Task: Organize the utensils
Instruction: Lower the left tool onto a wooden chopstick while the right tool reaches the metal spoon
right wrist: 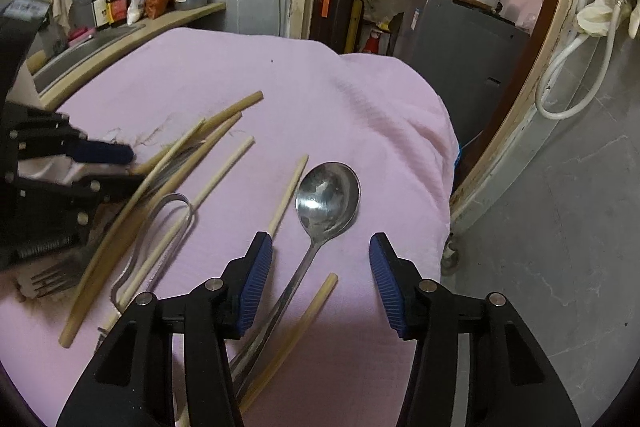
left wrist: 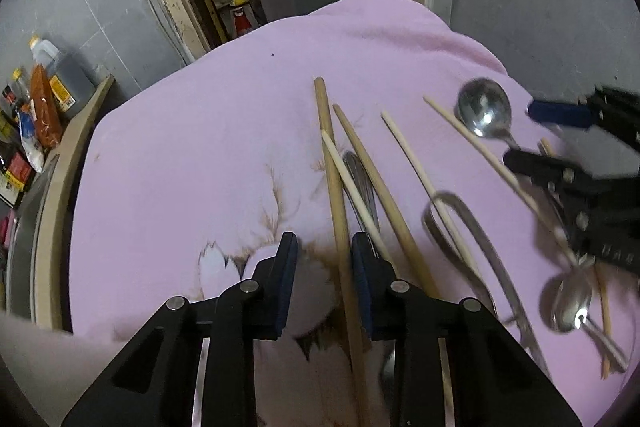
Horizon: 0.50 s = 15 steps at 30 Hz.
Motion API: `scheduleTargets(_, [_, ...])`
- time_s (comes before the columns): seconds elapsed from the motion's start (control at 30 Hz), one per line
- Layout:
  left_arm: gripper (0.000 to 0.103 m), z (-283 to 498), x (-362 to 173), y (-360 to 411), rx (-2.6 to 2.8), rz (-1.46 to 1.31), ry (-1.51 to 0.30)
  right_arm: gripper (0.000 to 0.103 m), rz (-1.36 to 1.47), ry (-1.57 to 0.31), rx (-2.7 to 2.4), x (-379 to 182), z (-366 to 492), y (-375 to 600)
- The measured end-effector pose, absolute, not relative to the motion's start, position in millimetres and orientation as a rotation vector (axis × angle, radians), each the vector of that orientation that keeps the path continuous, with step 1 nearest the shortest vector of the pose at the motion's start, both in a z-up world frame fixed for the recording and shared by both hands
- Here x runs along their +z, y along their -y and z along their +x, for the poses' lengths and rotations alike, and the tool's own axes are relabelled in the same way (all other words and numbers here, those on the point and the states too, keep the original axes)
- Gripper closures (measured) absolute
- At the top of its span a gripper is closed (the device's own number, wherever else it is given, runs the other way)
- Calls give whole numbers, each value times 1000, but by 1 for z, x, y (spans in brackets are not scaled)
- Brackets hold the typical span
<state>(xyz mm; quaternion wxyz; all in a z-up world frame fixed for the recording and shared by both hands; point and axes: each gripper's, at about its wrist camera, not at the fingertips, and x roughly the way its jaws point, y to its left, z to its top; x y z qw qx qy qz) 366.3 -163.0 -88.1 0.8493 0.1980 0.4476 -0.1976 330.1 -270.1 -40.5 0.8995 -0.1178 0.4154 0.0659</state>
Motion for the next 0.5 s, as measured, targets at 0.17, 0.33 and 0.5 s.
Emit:
scheduleTargets(0.17, [79,388,-87,165,-403,389,-954,54,-250,-869,130,-45,340,271])
scheduleTargets(0.33, [79,407,-84,167,-397,351,-962,53,-265,-876,125,-48,349,267])
scheduleTargets(0.5, [79,415,-83,169,-386,311,-989,53,-293,-884,117,-50,359,264])
